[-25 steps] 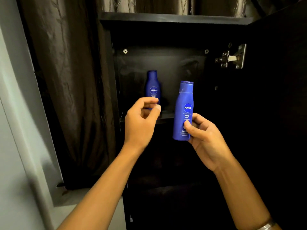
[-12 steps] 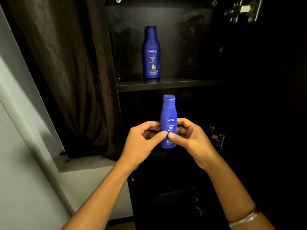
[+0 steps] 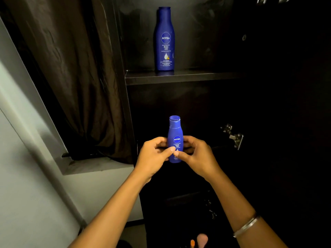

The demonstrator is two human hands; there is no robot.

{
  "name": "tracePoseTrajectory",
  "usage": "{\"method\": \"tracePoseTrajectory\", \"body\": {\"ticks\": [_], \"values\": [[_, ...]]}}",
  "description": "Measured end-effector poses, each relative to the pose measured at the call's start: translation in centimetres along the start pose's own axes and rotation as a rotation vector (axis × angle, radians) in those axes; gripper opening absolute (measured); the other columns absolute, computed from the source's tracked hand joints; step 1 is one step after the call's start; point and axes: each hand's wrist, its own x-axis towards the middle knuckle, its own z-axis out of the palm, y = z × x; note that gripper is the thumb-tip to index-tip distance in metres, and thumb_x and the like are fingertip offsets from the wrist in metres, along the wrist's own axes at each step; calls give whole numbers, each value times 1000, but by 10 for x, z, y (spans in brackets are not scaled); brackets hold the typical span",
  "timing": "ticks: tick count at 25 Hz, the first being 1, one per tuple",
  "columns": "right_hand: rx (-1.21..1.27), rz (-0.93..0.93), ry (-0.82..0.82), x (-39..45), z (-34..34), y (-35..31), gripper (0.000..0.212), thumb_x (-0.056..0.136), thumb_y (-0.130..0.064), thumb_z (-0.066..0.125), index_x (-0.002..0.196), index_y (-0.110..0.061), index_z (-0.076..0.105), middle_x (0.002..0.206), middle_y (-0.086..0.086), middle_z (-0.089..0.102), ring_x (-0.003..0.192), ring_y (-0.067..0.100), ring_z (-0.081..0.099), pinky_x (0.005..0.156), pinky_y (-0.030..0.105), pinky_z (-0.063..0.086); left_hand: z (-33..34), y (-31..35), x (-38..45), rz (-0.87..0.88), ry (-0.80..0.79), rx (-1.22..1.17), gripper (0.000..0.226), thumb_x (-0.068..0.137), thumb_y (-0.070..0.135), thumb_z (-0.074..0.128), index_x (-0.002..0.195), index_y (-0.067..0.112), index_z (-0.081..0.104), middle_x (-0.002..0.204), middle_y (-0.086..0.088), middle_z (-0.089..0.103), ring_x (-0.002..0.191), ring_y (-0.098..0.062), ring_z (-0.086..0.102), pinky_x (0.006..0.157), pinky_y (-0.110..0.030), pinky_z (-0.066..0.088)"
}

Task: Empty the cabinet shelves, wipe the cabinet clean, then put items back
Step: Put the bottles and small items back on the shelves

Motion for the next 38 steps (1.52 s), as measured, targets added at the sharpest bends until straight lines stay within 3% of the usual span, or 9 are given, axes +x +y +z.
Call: {"method": "tracePoseTrajectory", "body": {"ticks": [4,7,11,17,23,30,34,38], "values": [[-84,-43,16,7,7,4,65,75,-26,84,134,-23,56,111,-11,70,95,0,67,85,28,58,0,-8,13,28,34,39,29,86,9,76,97,36,69,99,6,74,93,-14,74,79,-31,61],[-139,-62,142,22,14,-1,62,71,-29,82,127,-26,55,106,-11,71,91,1,67,79,28,58,3,-7,31,56,62,38,27,85,8,76,99,32,71,98,5,76,90,-11,74,82,-31,60],[-178,20,245,56,21,-2,61,69,-42,78,119,-26,47,103,-4,71,90,18,70,75,40,58,8,-3,57,17,173,90,28,89,13,72,115,20,69,99,10,71,82,3,68,81,-19,55],[-313,156,230,82,36,9,67,72,-34,81,125,-20,40,116,7,67,100,28,67,76,35,54,7,-13,68,-34,274,262,36,93,19,64,129,21,64,119,8,66,84,9,57,71,-7,40],[-399,122,294,86,47,12,63,76,-24,81,126,-14,45,127,11,53,109,33,61,79,34,47,0,-31,71,-33,296,304,30,91,22,66,121,26,67,121,3,66,92,2,62,88,-24,51],[-386,122,289,80,46,11,67,77,-24,81,132,-15,45,133,10,49,115,29,58,88,37,50,1,-36,62,72,291,348,31,93,17,65,123,21,65,126,2,57,105,-9,64,83,-17,49],[-224,-39,478,25,33,29,41,83,-23,73,120,-15,57,115,2,56,98,14,59,81,31,53,9,-42,26,346,328,440,29,91,10,62,119,16,66,118,3,57,97,-6,61,80,-18,50],[-186,24,456,-33,27,73,17,85,-16,65,101,-18,63,98,-4,60,80,5,60,70,24,53,23,-80,-15,479,189,527,26,90,7,60,115,8,66,111,-2,57,88,-7,59,75,-12,44]]}}
